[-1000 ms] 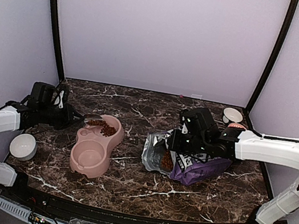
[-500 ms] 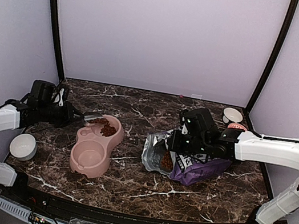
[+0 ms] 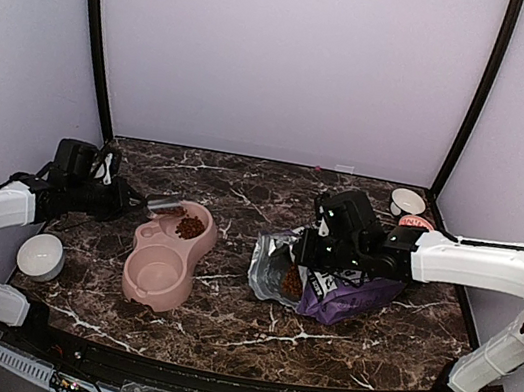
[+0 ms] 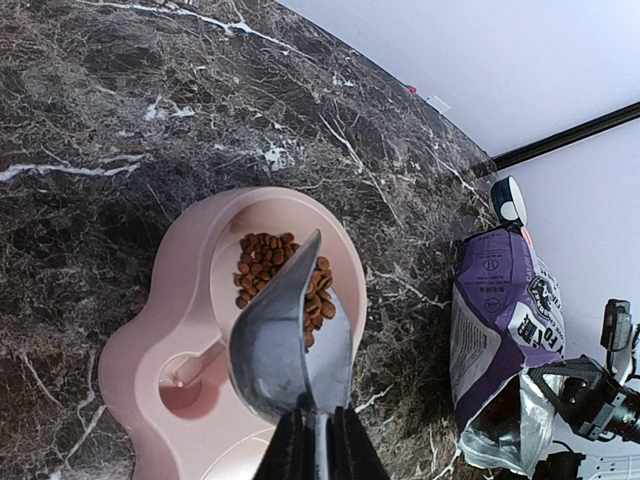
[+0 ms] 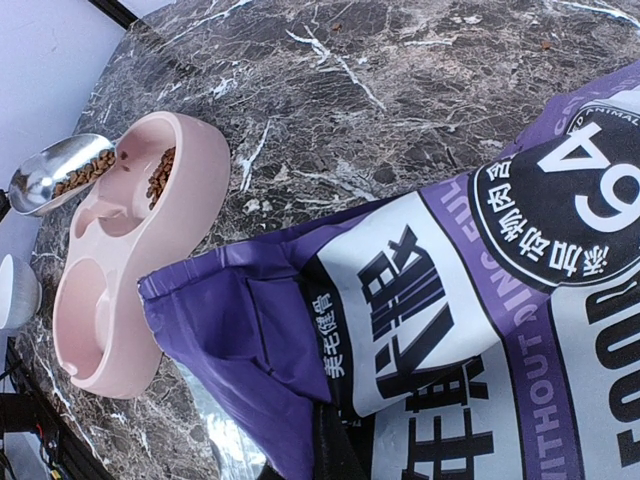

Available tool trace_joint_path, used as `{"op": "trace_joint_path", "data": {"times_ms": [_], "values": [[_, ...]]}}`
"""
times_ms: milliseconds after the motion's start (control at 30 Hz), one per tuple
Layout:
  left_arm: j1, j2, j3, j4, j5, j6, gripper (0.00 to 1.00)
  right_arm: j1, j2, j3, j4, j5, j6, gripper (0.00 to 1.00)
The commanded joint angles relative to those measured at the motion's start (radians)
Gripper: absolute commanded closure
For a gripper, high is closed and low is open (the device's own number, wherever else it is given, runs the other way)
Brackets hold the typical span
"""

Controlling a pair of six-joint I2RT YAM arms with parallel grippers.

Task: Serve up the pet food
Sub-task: Place the pet food in the pet food bowl.

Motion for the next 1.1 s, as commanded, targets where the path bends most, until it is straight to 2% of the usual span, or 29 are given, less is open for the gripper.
{"op": "trace_joint_path", "data": {"times_ms": [0,667,1067], "values": [[0.005,-0.002,0.033,-0.015,-0.001,0.018,1.0,-0.033,-0.014,-0.025,-0.041,0.074,-0.002,1.0],[0.001,0.004,0.076,-0.098,-0.025,0.056,1.0,-0.034,-0.024,-0.035,-0.041,0.075,0.003,1.0],[-0.062,0.056,0.179,-0.259,-0.114,0.098,1.0,-0.035,-0.031,-0.042,-0.04,0.074,0.007,1.0]]}}
